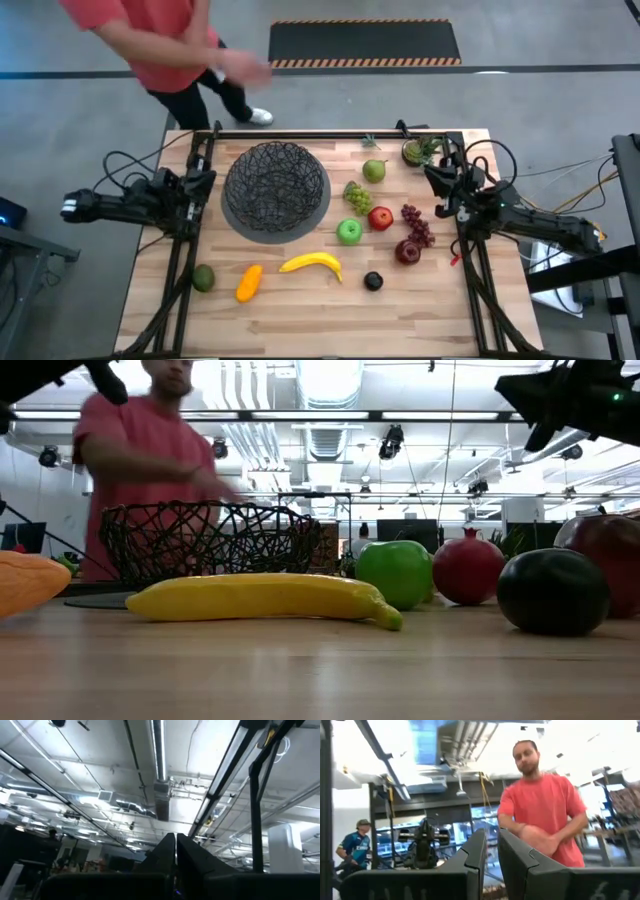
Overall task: Build produce basket
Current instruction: Put the yellow banana into the basket
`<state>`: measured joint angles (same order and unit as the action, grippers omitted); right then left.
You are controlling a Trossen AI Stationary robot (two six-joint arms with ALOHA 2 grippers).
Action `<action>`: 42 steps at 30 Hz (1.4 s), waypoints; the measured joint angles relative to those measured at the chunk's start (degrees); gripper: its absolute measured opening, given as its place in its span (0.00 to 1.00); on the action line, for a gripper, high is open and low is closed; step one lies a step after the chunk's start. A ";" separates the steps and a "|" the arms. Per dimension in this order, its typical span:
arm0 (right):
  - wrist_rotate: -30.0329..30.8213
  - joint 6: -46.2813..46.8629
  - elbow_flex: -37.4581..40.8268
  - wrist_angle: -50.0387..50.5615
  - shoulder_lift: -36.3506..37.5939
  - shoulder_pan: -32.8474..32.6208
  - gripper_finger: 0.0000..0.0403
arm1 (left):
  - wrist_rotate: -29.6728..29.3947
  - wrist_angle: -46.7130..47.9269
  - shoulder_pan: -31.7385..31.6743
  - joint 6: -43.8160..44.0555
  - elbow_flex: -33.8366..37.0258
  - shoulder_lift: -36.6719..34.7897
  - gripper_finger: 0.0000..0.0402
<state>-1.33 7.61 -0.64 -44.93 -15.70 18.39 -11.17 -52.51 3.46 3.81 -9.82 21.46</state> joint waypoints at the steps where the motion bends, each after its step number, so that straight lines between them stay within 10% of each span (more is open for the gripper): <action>1: -0.27 -0.47 0.00 -2.37 -1.61 -0.02 0.10 | 0.31 0.12 0.00 0.37 -0.90 1.59 0.00; 27: -1.65 -10.91 0.00 -12.42 -9.90 0.00 0.10 | 9.31 4.06 3.03 7.89 -25.44 37.11 0.00; 42: -1.57 -11.01 0.00 -10.37 -9.93 0.00 0.10 | -4.29 49.24 13.60 7.87 -44.82 54.92 0.00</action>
<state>-2.90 -3.40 -0.64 -55.30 -25.63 18.39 -15.46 -3.27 17.06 11.68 -54.65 76.38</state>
